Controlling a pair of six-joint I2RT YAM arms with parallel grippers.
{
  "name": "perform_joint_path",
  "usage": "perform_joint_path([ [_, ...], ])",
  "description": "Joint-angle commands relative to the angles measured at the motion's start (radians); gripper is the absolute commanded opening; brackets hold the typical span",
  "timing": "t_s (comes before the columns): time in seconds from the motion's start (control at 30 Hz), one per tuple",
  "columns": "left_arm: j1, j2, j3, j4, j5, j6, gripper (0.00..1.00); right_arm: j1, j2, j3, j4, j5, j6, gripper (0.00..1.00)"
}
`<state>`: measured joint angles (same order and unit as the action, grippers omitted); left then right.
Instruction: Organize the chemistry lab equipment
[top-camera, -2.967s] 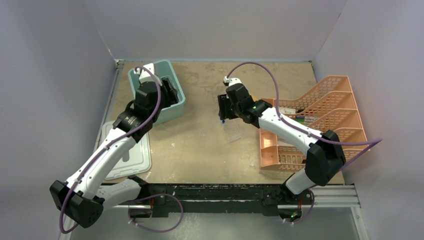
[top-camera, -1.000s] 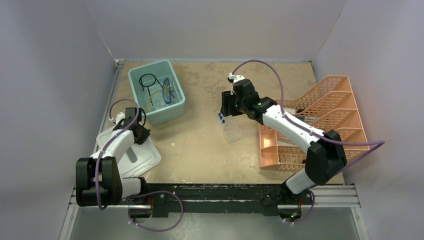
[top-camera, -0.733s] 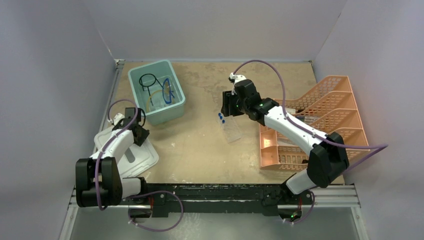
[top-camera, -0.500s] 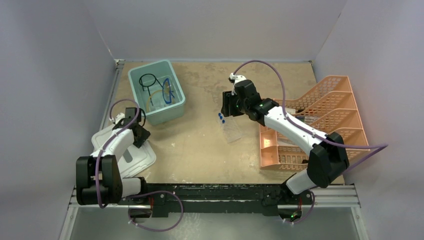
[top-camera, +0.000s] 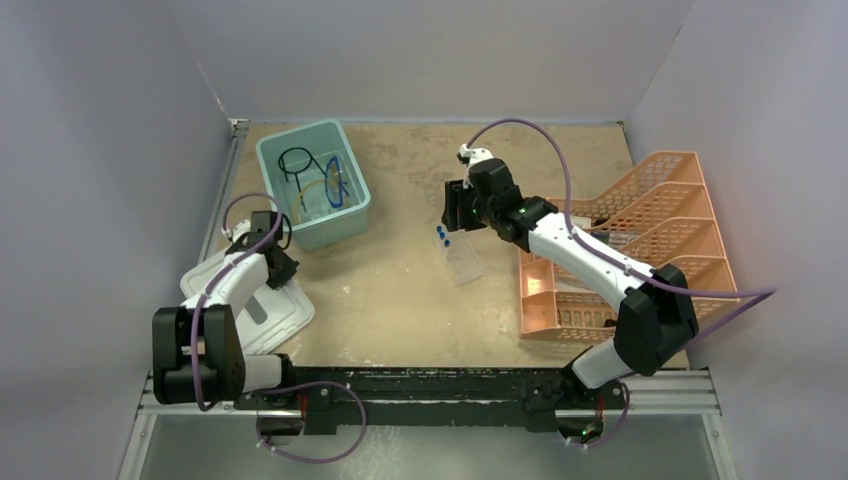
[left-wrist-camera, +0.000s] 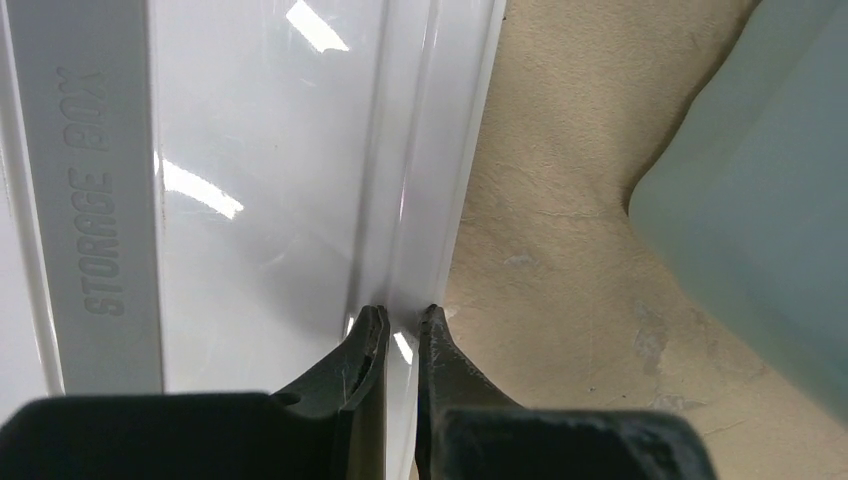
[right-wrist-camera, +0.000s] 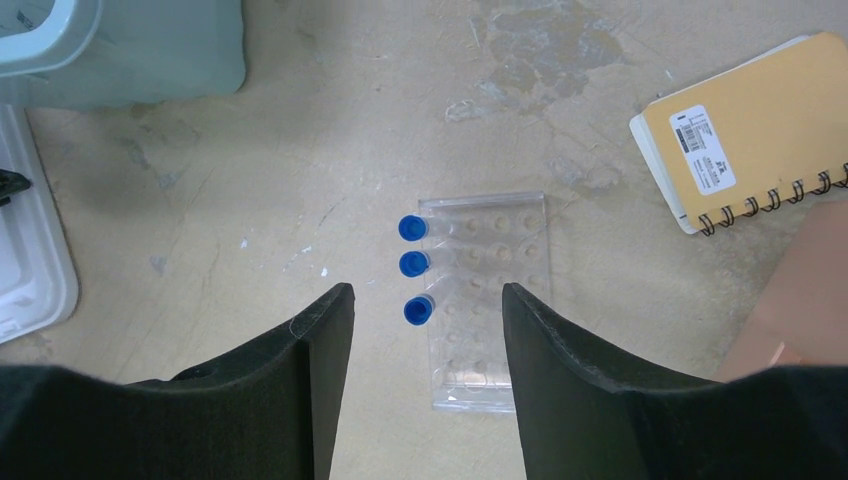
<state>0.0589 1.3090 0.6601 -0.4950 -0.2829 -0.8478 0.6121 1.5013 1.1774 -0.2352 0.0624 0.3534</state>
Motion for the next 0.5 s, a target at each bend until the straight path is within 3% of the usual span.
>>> perform_joint_path([
  [0.0,0.009,-0.086,0.057,-0.116,-0.071,-0.012,0.00,-0.002,-0.009,0.039,0.035,0.036,-0.043,0.59],
  [0.47,0.009,-0.408,0.128,-0.212,-0.036,-0.050,0.00,0.090,0.075,0.225,-0.008,-0.121,-0.005,0.61],
])
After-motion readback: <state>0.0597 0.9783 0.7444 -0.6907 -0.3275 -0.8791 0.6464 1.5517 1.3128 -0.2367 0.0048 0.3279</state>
